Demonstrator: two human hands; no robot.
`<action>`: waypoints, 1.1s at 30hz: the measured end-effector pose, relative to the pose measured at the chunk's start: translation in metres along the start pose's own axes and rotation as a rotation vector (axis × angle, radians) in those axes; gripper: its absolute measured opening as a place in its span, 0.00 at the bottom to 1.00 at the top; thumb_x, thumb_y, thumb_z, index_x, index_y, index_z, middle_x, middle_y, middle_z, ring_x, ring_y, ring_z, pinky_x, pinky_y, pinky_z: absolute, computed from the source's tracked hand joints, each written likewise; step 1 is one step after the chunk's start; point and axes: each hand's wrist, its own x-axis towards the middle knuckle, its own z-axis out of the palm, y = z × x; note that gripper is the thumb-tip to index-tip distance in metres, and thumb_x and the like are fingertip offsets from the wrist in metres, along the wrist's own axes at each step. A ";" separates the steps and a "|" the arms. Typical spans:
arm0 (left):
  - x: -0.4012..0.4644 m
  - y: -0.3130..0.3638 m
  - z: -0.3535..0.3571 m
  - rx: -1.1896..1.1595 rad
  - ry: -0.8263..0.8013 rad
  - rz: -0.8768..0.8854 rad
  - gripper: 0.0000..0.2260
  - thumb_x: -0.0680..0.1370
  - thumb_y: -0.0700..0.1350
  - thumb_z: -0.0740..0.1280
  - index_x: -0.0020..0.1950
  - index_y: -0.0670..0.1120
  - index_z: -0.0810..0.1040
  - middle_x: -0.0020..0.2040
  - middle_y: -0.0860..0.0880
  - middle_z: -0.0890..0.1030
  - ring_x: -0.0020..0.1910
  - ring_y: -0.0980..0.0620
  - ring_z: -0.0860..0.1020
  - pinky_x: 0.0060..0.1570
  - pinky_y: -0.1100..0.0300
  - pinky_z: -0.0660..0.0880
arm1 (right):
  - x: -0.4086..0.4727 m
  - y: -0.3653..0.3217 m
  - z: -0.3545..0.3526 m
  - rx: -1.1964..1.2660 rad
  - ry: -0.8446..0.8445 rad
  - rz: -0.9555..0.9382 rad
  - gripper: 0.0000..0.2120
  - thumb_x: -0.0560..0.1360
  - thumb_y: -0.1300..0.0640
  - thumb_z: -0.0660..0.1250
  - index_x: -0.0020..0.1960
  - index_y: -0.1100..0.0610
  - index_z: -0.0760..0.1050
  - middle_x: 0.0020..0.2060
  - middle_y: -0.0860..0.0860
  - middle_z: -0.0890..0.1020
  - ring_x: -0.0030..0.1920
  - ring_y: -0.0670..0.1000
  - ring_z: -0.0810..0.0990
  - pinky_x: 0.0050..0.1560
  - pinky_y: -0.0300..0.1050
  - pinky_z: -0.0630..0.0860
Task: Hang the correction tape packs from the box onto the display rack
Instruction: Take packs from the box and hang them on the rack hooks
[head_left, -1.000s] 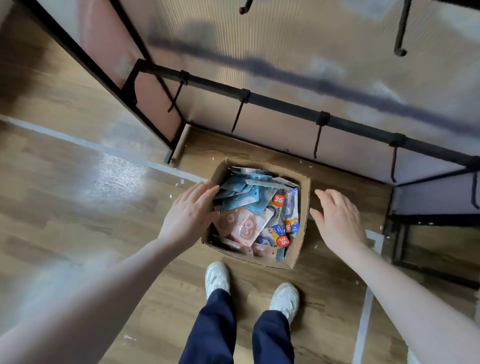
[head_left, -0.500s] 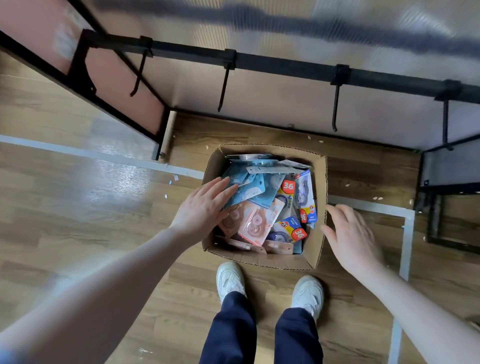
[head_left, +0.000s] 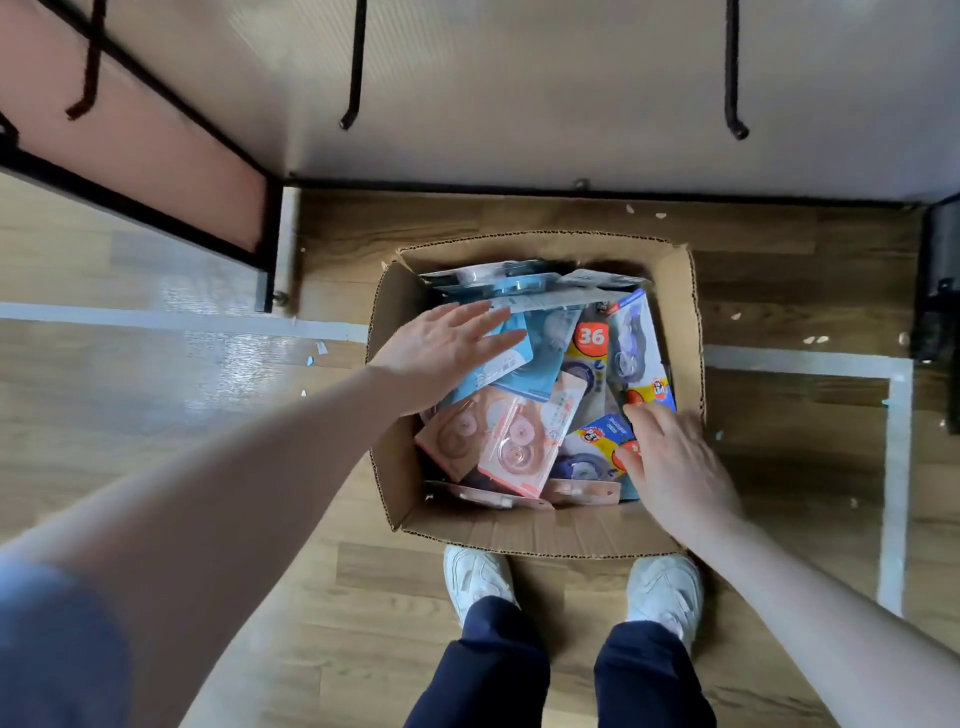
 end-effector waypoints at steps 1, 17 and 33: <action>0.008 0.001 0.002 -0.007 -0.003 0.009 0.34 0.80 0.37 0.60 0.76 0.58 0.44 0.77 0.52 0.47 0.76 0.51 0.47 0.72 0.57 0.49 | 0.002 0.002 0.006 -0.005 -0.004 -0.001 0.23 0.78 0.53 0.62 0.70 0.60 0.66 0.63 0.56 0.72 0.64 0.57 0.70 0.65 0.49 0.67; 0.069 0.001 0.021 0.123 0.046 0.142 0.22 0.78 0.44 0.64 0.70 0.58 0.66 0.74 0.48 0.57 0.71 0.46 0.59 0.65 0.52 0.64 | 0.066 0.005 0.041 0.129 0.078 -0.022 0.22 0.79 0.53 0.60 0.71 0.58 0.64 0.58 0.57 0.73 0.59 0.57 0.72 0.56 0.48 0.70; 0.059 -0.008 0.014 -0.007 0.090 0.081 0.16 0.74 0.45 0.70 0.62 0.50 0.74 0.71 0.44 0.64 0.67 0.43 0.64 0.61 0.50 0.64 | 0.096 -0.009 0.051 0.440 0.063 0.101 0.05 0.73 0.59 0.68 0.45 0.60 0.74 0.41 0.55 0.78 0.44 0.57 0.76 0.39 0.46 0.68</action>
